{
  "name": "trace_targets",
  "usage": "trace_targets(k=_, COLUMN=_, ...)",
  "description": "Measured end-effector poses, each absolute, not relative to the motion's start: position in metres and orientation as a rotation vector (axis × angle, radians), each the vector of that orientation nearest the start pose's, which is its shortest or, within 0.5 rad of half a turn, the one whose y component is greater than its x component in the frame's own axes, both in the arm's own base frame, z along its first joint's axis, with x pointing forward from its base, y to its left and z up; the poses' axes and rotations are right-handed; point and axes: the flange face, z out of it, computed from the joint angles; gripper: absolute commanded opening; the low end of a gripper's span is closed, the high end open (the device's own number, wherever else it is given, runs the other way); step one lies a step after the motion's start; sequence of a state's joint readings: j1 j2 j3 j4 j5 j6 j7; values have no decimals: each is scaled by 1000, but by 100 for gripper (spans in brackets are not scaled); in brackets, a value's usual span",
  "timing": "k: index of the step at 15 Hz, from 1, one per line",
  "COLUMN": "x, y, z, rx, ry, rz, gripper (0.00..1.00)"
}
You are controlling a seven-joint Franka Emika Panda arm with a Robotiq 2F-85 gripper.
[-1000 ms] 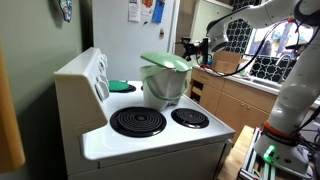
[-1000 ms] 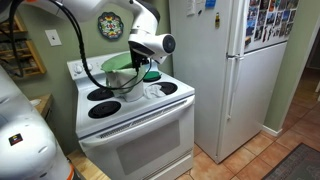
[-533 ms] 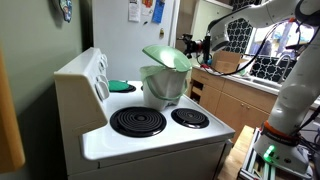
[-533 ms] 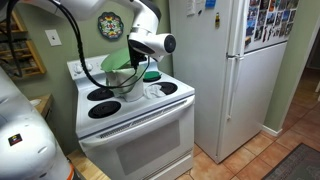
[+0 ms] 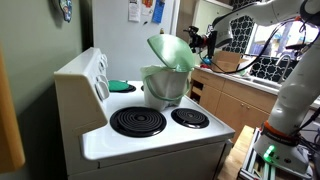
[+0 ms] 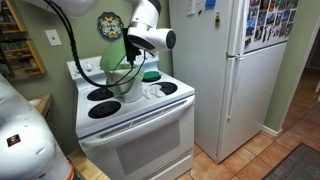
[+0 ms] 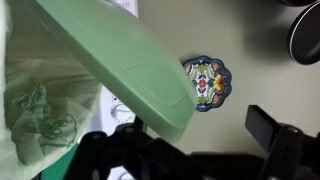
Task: Open the bin, pick the serviette, put it in the bin and then close the bin.
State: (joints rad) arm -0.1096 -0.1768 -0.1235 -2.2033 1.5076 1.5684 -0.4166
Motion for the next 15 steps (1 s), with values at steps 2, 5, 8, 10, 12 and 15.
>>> trace_targets(k=2, x=489, y=-11, z=528, rx=-1593, ry=173, rz=-120, gripper=100)
trace_targets(k=5, x=481, y=-14, z=539, rx=-1604, ry=155, rz=-113, gripper=100)
trace_targets(k=8, x=472, y=-17, z=545, rx=-1646, ry=133, rz=-98, gripper=100)
trace_targets(k=10, x=468, y=-17, z=547, rx=-1670, ry=119, rz=-81, gripper=100)
trace_targets(k=12, x=465, y=-15, z=550, rx=-1679, ry=102, rz=-63, gripper=100)
trace_targets(k=15, x=461, y=-13, z=554, rx=-1671, ry=76, rz=-44, gripper=100)
